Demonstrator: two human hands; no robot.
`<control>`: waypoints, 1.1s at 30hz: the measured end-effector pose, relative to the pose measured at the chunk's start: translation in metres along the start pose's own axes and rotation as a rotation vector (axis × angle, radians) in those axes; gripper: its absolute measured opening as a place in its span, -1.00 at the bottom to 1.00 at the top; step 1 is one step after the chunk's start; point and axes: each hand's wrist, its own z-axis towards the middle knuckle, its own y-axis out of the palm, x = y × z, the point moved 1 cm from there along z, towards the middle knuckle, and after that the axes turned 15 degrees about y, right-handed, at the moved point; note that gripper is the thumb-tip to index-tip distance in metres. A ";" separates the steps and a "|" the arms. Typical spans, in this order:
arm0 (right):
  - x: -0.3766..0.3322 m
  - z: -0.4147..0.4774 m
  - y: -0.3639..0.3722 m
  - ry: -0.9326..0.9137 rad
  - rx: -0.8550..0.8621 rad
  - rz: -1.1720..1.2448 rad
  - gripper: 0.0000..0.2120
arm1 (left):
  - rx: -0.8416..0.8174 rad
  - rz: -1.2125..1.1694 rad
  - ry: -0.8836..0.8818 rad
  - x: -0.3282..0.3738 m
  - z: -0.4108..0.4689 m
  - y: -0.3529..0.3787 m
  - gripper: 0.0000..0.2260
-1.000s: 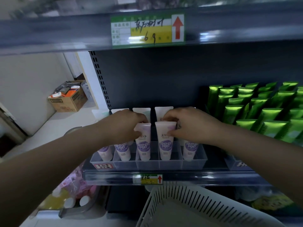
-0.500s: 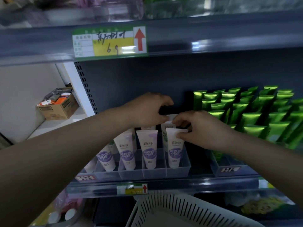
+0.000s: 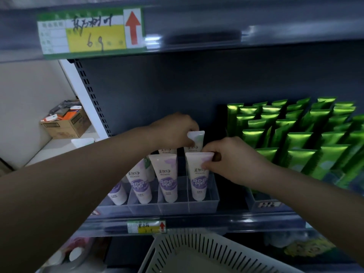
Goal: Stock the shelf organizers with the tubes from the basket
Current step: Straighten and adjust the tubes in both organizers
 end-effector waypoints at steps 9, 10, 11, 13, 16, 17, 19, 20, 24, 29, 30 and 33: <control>-0.004 0.004 0.003 -0.014 -0.037 0.034 -0.89 | 0.012 -0.009 -0.042 0.000 -0.001 0.001 -0.85; -0.004 0.005 0.003 -0.014 -0.040 0.035 -0.89 | 0.007 -0.014 -0.046 0.001 0.000 0.001 -0.85; -0.005 0.005 0.003 -0.014 -0.044 0.036 -0.89 | 0.005 -0.019 -0.051 0.001 -0.001 0.001 -0.85; -0.005 0.005 0.003 -0.021 -0.044 0.034 -0.89 | 0.005 -0.025 -0.060 0.001 -0.001 0.000 -0.89; -0.005 0.005 0.003 -0.040 -0.041 0.028 -0.89 | -0.001 -0.022 -0.069 0.002 0.000 0.001 -0.91; -0.004 0.006 0.003 -0.048 -0.043 0.029 -0.88 | -0.001 -0.018 -0.077 0.002 0.000 0.002 -0.91; -0.003 0.005 0.004 -0.068 -0.049 0.021 -0.89 | 0.002 -0.008 -0.094 0.002 0.000 0.003 -0.92; -0.003 0.005 0.004 -0.081 -0.050 0.015 -0.90 | 0.004 -0.001 -0.100 0.002 0.000 0.004 -0.93; -0.001 0.002 0.002 -0.112 -0.097 0.057 -0.87 | 0.001 -0.008 -0.132 0.004 -0.002 0.003 -0.85; 0.006 -0.007 -0.016 -0.122 -0.065 0.096 -0.62 | -0.022 -0.022 -0.159 0.008 -0.004 -0.002 -0.70; 0.010 -0.010 -0.021 -0.123 -0.050 0.092 -0.61 | -0.019 -0.024 -0.156 0.010 -0.003 -0.004 -0.64; 0.027 -0.021 -0.041 -0.119 -0.002 0.043 -0.59 | 0.056 -0.039 -0.130 0.027 0.002 -0.011 -0.55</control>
